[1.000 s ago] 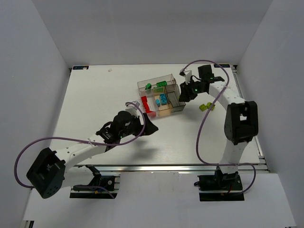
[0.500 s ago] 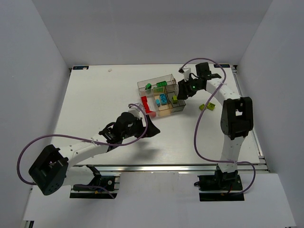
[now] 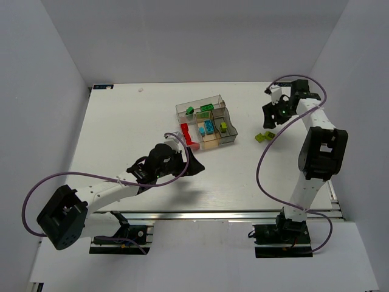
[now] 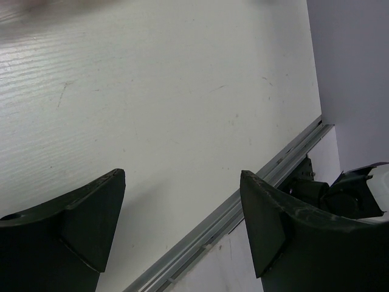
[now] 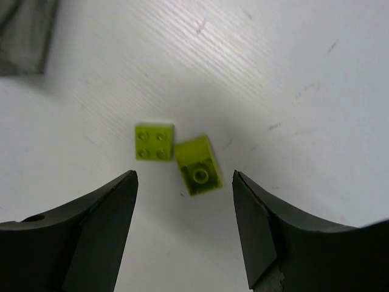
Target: Sort the legos into containers by color
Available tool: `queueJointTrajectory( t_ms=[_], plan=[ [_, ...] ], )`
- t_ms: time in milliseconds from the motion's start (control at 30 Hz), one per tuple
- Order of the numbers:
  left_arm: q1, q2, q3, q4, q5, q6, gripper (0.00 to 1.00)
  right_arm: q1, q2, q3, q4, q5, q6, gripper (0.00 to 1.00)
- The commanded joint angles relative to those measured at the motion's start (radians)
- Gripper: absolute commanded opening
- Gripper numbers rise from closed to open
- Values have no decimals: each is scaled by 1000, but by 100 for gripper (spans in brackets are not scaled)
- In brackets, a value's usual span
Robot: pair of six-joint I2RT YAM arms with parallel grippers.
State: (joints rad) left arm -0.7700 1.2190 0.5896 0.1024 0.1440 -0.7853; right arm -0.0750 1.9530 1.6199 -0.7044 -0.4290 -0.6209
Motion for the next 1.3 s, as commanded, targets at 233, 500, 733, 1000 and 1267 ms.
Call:
queueJointTrajectory(
  t_ms=[233,500,733,1000,1267],
  plan=[
    [-5,11,16,19,5,18,86,-3,41,-52,-26,105,-329,71],
    [-5,-21,4,-7,-21,14,86,-3,165,48,-35,167,-373,70],
    [-5,-21,18,-29,-29,15,86,1,188,44,-17,176,-390,49],
    [-5,-21,13,-24,-27,14,86,9,109,60,-79,49,-375,5],
    [-5,-3,36,-26,-23,23,86,167,61,175,-92,-143,-180,1]
  ],
)
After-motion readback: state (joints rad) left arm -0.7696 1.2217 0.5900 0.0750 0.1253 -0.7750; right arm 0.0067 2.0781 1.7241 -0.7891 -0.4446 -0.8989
